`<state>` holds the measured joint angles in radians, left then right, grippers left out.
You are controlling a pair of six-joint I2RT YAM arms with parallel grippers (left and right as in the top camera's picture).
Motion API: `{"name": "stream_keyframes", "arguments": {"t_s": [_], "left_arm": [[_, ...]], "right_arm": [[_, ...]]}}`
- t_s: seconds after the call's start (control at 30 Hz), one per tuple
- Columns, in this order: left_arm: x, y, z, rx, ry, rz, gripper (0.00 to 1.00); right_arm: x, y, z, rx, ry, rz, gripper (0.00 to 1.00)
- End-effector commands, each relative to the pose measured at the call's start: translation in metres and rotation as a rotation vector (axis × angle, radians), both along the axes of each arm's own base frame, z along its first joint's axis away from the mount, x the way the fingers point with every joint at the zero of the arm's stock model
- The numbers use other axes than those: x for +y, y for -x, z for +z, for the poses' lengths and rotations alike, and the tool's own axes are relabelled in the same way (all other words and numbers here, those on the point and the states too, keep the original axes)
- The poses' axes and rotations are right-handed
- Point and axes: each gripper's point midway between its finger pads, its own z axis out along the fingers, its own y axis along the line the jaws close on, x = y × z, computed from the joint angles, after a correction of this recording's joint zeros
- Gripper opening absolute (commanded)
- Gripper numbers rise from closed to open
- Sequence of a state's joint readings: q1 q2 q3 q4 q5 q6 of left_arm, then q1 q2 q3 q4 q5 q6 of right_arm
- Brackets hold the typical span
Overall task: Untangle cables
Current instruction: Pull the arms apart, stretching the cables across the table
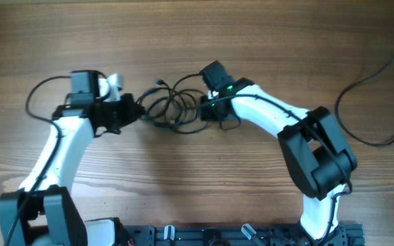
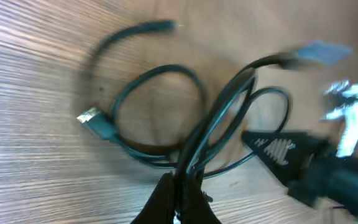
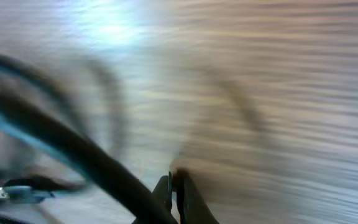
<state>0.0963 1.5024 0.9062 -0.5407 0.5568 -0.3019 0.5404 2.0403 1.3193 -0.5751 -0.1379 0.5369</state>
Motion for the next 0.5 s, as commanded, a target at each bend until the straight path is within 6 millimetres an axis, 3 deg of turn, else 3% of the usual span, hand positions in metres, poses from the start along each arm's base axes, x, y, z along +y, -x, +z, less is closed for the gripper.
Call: {"name": "stream_keyframes", "arguments": {"t_s": [0.0, 0.13, 0.3, 0.4, 0.47], "left_arm": [[0.049, -0.012, 0.051, -0.085, 0.216, 0.246, 0.04], [0.132, -0.010, 0.074, -0.150, 0.336, 0.521, 0.04], [0.221, 0.022, 0.079, -0.193, 0.374, 0.802, 0.04], [0.249, 0.039, 0.078, -0.207, 0.369, 0.897, 0.04], [0.245, 0.038, 0.076, -0.196, 0.368, 0.884, 0.04]], "right_arm": [[-0.077, -0.018, -0.015, 0.050, 0.118, -0.196, 0.04], [-0.142, -0.029, -0.017, 0.099, 0.136, -0.339, 0.04], [-0.218, -0.034, -0.018, 0.141, 0.137, -0.528, 0.04], [-0.267, -0.024, -0.024, 0.178, 0.128, -0.660, 0.04], [-0.279, -0.017, -0.032, 0.191, 0.104, -0.695, 0.04]]}}
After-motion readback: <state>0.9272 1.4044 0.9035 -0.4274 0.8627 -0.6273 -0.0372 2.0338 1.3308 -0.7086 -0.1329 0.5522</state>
